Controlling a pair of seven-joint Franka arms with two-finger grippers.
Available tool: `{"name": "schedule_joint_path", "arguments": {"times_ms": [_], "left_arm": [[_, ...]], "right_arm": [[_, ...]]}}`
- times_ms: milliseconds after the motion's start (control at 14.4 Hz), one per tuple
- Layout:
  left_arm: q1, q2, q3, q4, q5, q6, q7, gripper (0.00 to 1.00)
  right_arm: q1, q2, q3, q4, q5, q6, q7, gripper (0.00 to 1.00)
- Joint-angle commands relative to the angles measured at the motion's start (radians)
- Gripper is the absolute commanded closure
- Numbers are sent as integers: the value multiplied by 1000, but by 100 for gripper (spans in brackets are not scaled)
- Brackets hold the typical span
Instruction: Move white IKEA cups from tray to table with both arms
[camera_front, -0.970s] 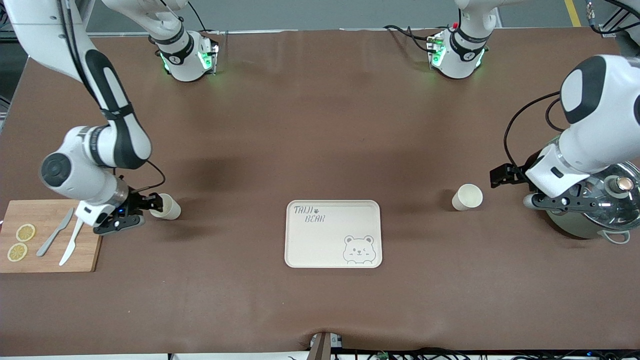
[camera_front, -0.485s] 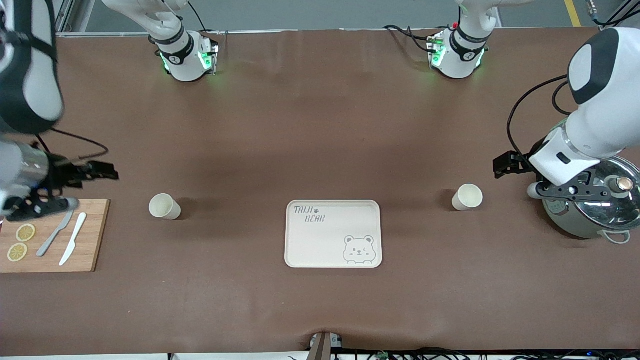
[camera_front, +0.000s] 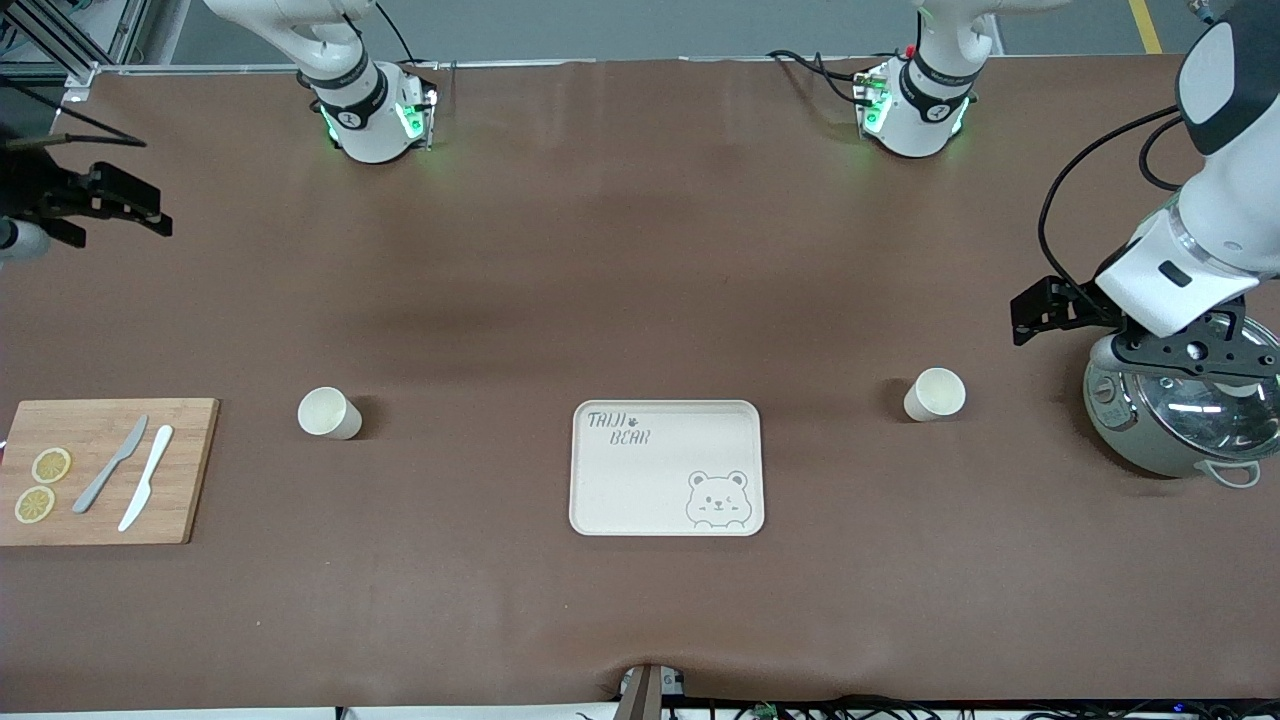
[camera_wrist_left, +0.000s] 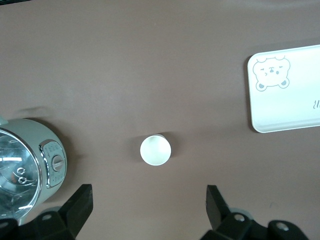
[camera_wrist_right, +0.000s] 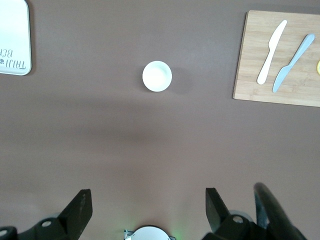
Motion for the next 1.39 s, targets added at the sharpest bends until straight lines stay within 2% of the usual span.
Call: {"name": "schedule_joint_path", "arguments": {"times_ms": [0,208,485,693,1316], "left_arm": [[-22,3,14,17,-18,-17,10,0],[-24,3,5,19,-18,-17,7,0],[-22,0,10,19,-25,-17,4,0],[-19,-3,8,19,-27,-17,-55,0],[-11,-23,17,19,-17,-17,-39,0]], "right_arm": [[-4,-52,1,-80,-20,42,17,0],[-1,-49,7,-46,-53,26,46,0],[-4,-15,9,38,-54,-2,77,0],[-7,-11,3,43,-57,10,77,0],[-5,-9,4,45,-57,12,75,0]]}}
